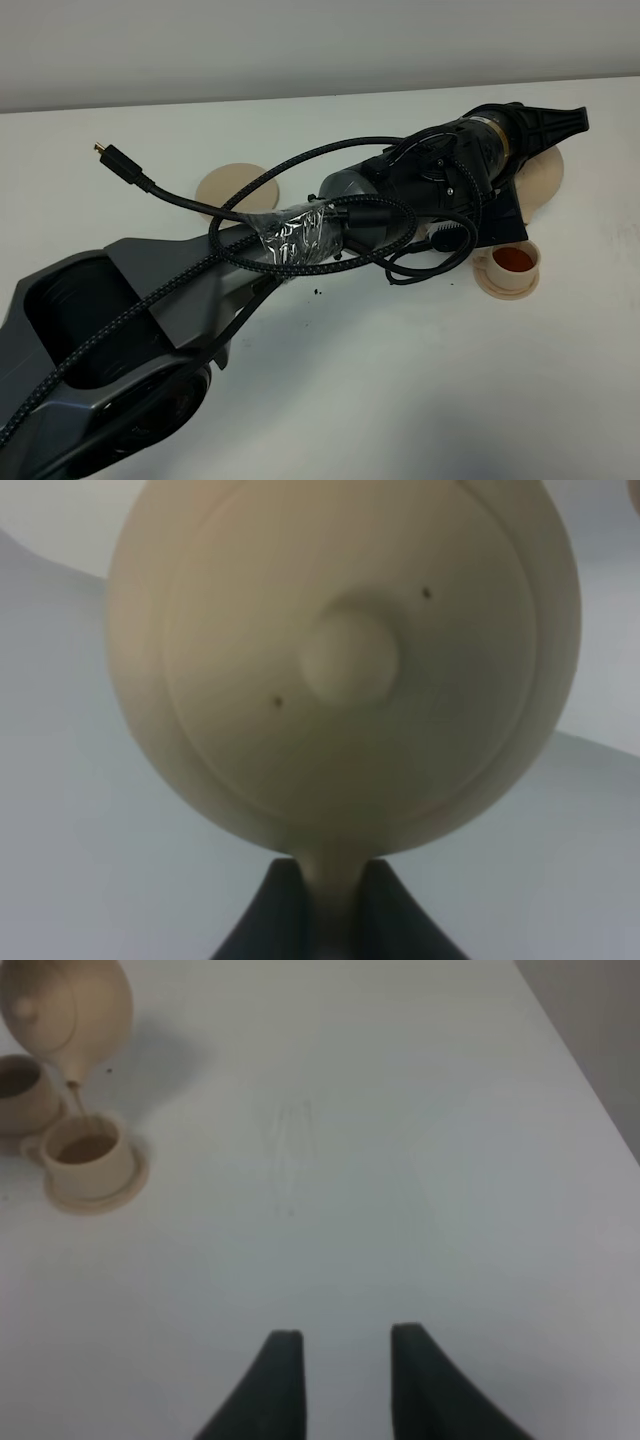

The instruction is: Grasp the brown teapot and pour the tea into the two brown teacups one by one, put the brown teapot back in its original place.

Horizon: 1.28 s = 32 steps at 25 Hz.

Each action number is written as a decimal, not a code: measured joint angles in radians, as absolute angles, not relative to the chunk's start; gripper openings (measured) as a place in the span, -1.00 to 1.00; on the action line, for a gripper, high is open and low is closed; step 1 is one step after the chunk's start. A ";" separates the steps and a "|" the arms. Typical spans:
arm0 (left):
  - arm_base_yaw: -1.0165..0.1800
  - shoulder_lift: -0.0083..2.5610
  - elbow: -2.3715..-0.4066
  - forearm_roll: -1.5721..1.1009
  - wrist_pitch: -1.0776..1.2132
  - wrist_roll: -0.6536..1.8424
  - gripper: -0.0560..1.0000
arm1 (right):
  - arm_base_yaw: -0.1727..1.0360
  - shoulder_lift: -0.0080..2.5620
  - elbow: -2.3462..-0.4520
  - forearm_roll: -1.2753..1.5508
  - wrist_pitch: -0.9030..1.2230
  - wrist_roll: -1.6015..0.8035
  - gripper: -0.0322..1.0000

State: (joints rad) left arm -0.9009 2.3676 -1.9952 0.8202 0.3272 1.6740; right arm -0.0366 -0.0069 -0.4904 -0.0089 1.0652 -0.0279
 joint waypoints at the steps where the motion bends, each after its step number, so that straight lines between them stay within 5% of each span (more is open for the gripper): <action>1: -0.901 2.368 -1.995 0.820 0.327 1.679 -0.60 | -0.037 -0.007 -0.490 -0.009 1.065 -0.028 -0.47; 32: -0.901 2.368 -1.995 0.846 0.304 1.689 -0.60 | -0.037 -0.007 -0.490 -0.009 1.065 -0.028 -0.47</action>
State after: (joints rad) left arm -0.9009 2.3676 -1.9952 0.8459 0.3039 1.6890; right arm -0.0366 -0.0069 -0.4904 -0.0089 1.0652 -0.0279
